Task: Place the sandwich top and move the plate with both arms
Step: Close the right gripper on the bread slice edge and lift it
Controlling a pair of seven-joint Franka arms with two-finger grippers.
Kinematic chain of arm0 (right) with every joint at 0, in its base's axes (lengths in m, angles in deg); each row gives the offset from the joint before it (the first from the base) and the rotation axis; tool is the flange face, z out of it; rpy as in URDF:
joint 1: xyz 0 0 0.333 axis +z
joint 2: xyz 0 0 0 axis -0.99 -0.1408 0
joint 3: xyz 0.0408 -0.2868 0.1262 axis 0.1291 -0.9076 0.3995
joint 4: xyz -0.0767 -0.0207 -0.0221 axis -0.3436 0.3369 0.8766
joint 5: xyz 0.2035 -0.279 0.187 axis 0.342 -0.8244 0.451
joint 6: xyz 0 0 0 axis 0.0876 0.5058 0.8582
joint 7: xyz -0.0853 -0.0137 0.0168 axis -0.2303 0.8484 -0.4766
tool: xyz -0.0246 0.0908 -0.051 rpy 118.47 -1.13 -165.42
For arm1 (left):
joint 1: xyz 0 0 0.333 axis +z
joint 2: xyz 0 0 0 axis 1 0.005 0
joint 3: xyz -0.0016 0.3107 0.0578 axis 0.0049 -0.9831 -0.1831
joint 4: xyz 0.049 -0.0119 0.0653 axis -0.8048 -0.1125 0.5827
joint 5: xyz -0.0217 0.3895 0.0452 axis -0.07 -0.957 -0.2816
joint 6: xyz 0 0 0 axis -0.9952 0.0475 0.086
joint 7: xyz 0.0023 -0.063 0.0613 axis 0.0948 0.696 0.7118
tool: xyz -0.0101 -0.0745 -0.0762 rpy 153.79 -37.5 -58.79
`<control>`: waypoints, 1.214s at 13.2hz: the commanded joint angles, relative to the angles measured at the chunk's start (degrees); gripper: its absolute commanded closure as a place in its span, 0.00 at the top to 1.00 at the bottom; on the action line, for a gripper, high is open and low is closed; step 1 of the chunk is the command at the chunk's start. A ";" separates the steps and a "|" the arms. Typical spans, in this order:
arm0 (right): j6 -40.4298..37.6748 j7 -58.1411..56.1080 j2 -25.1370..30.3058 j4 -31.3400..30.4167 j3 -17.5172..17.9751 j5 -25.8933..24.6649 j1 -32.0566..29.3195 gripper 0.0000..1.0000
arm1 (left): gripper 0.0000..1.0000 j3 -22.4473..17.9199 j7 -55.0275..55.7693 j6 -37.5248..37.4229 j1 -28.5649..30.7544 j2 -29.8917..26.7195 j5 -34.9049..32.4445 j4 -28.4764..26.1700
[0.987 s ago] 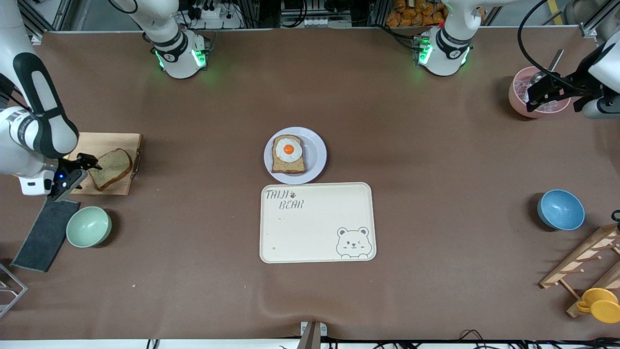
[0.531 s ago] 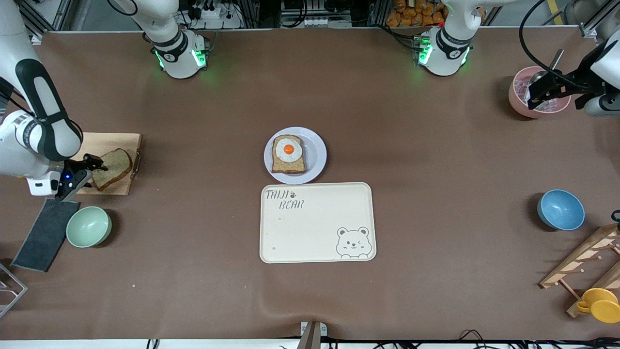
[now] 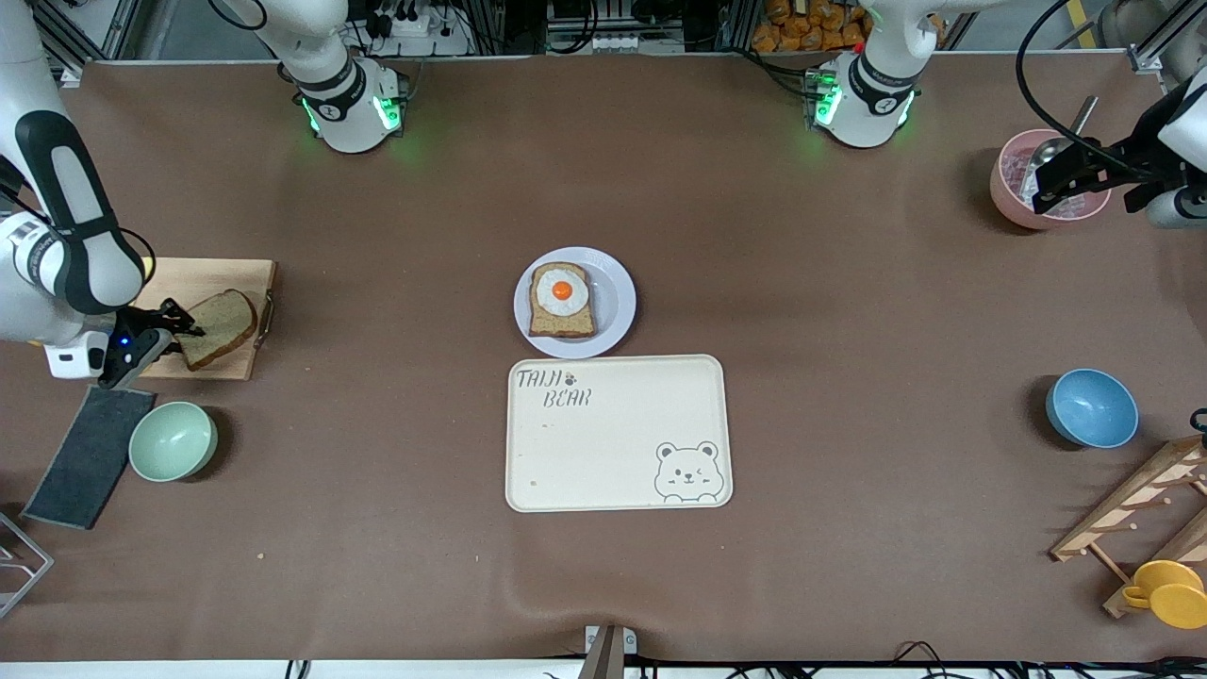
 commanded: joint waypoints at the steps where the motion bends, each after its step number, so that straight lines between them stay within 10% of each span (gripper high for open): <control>1: -3.78 -1.43 -0.65 2.01 0.70 0.71 -1.31 0.00 | 1.00 0.39 -0.23 -0.71 0.20 -0.19 -0.51 0.19; 16: -34.02 -1.52 0.14 20.10 0.87 9.76 6.49 0.00 | 1.00 0.57 0.03 -0.89 0.20 0.33 0.28 0.01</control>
